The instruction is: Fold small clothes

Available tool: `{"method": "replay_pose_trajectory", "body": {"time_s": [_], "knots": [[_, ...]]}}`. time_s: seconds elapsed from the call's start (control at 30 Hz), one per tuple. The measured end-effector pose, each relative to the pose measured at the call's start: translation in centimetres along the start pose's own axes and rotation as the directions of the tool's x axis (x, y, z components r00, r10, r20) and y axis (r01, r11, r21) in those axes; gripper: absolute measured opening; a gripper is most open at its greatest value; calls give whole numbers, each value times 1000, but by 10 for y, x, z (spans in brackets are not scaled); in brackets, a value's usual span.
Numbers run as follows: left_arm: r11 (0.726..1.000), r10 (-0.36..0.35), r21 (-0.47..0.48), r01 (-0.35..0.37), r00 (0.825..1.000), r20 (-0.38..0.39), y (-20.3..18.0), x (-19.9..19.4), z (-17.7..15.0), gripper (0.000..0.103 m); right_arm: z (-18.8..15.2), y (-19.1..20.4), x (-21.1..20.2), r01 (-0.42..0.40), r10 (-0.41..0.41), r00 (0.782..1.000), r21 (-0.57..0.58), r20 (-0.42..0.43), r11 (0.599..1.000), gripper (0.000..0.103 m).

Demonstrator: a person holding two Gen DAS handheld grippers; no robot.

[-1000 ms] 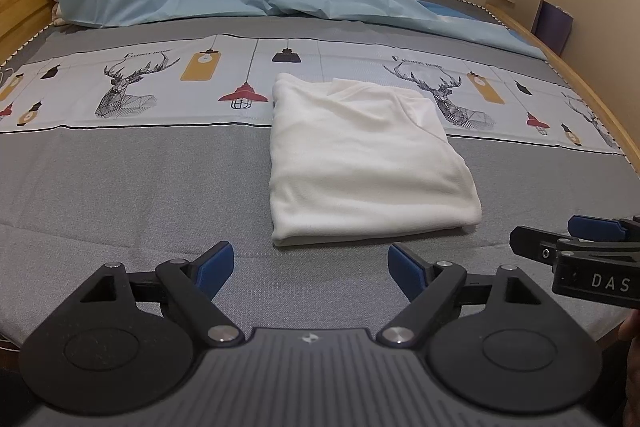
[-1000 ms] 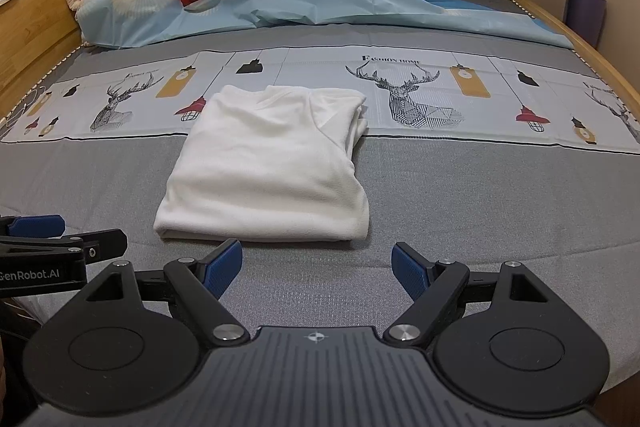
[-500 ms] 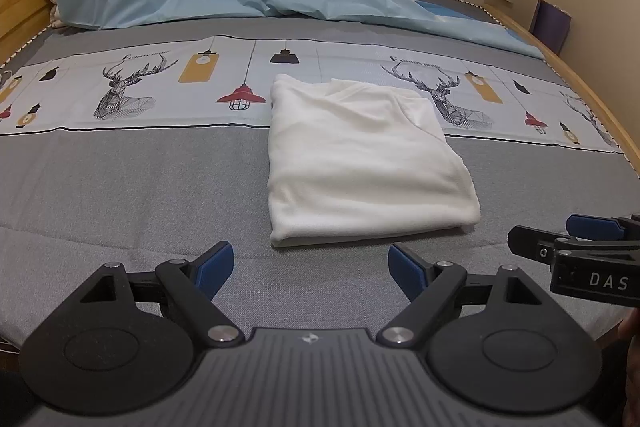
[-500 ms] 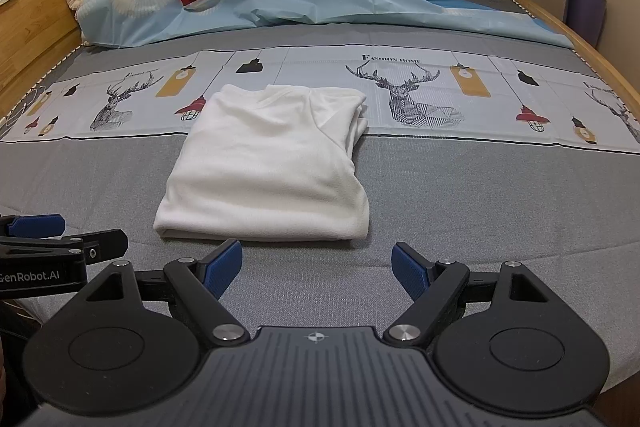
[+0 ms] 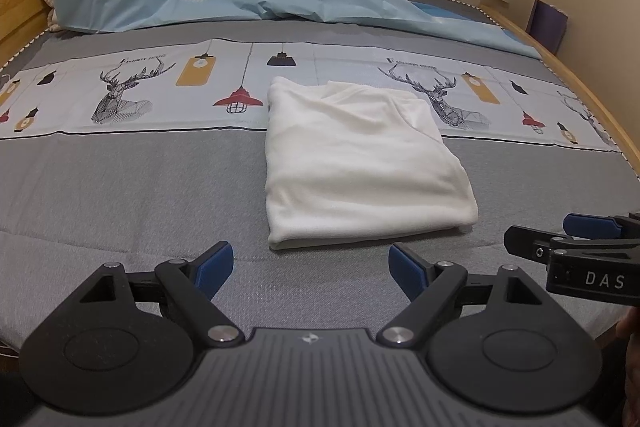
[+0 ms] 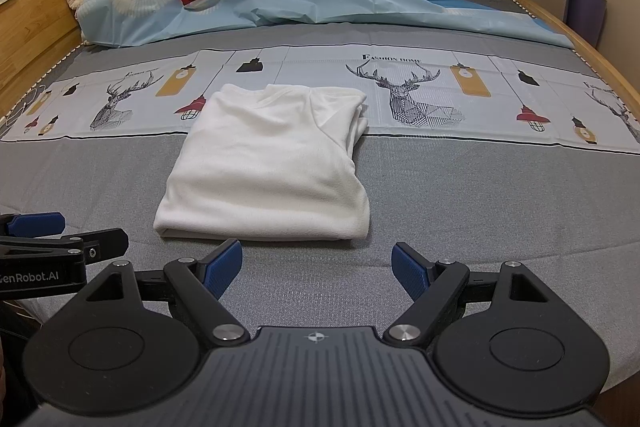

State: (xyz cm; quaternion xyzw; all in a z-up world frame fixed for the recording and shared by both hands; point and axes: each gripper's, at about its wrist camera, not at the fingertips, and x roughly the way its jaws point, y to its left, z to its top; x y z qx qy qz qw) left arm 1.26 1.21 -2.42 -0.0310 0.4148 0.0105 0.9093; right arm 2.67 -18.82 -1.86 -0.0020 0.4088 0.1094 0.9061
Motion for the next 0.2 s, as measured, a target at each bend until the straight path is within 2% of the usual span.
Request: {"method": "replay_pose_trajectory", "body": {"time_s": [0.2], "knots": [[1000, -5, 6, 5, 1000, 6, 1, 0, 0, 89, 0, 0, 0, 1, -1, 1000, 0, 0, 1000, 83]]}}
